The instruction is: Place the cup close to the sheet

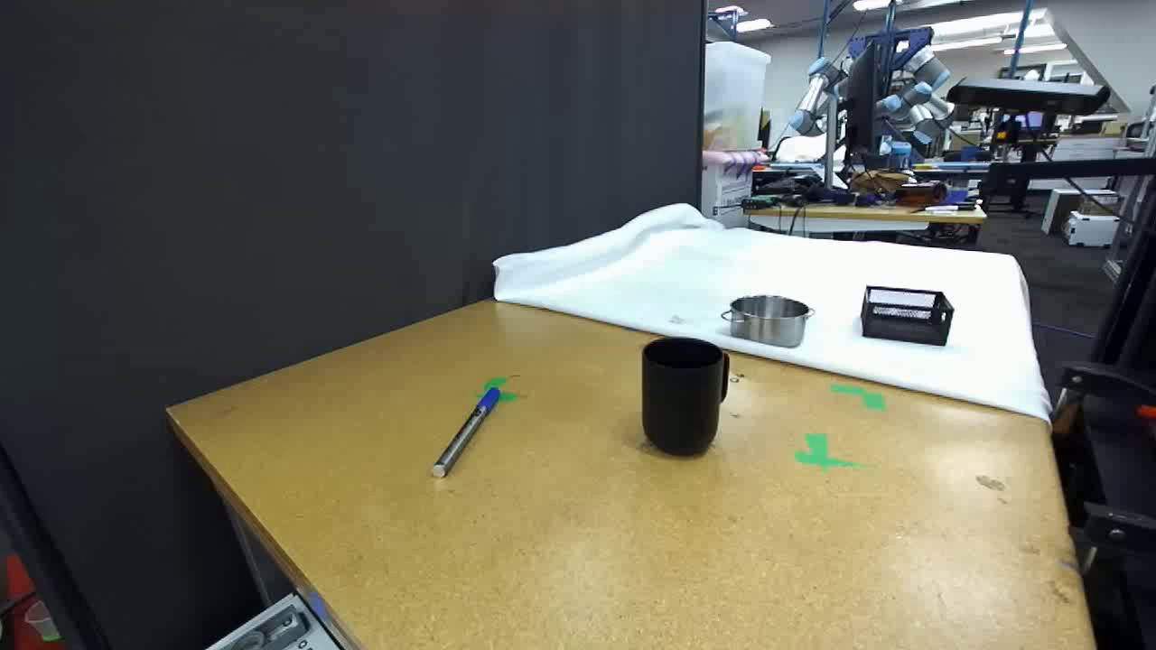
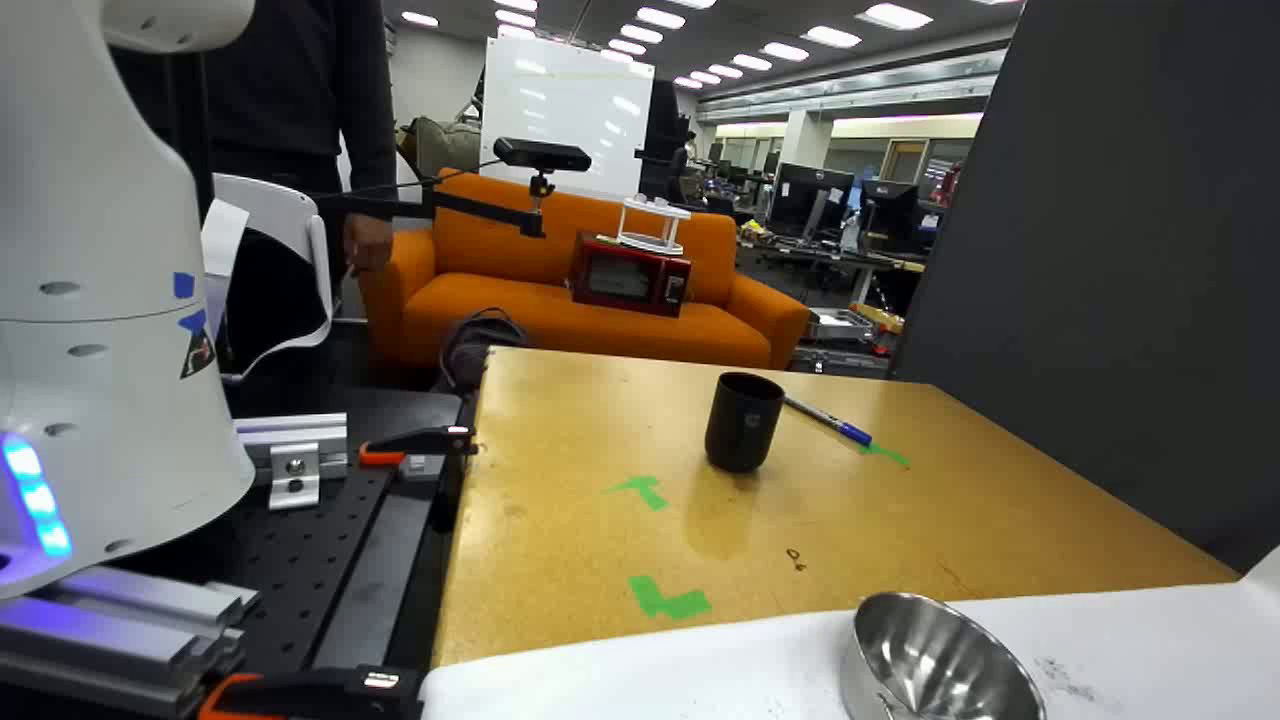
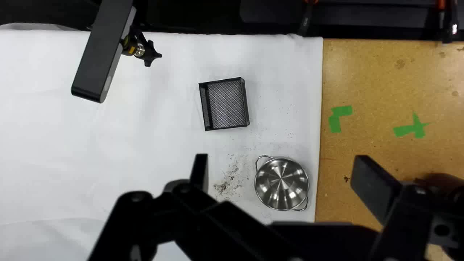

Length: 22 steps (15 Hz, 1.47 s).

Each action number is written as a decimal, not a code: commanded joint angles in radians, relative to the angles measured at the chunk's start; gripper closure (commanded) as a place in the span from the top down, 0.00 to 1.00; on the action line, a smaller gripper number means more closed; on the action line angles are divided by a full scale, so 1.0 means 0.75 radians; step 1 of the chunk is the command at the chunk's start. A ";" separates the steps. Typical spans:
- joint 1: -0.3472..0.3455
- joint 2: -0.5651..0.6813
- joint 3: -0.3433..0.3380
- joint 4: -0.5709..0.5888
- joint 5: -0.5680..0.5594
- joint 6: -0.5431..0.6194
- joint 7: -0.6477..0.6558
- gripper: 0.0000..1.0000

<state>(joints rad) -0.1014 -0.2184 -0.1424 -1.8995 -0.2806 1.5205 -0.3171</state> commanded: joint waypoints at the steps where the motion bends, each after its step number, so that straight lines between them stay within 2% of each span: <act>1: 0.002 0.001 -0.002 0.004 0.000 -0.003 0.000 1.00; 8: 0.006 0.011 -0.005 -0.001 0.002 0.033 -0.030 1.00; 13: 0.030 0.055 -0.008 -0.059 0.003 0.346 -0.195 1.00; 16: 0.046 0.096 -0.004 -0.103 0.060 0.554 -0.307 1.00; 19: 0.060 0.135 -0.003 -0.166 0.189 0.747 -0.433 1.00; 22: 0.071 0.162 0.003 -0.214 0.421 0.883 -0.545 1.00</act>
<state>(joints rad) -0.0527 -0.0964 -0.1367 -2.0313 -0.1007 2.0981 -0.6425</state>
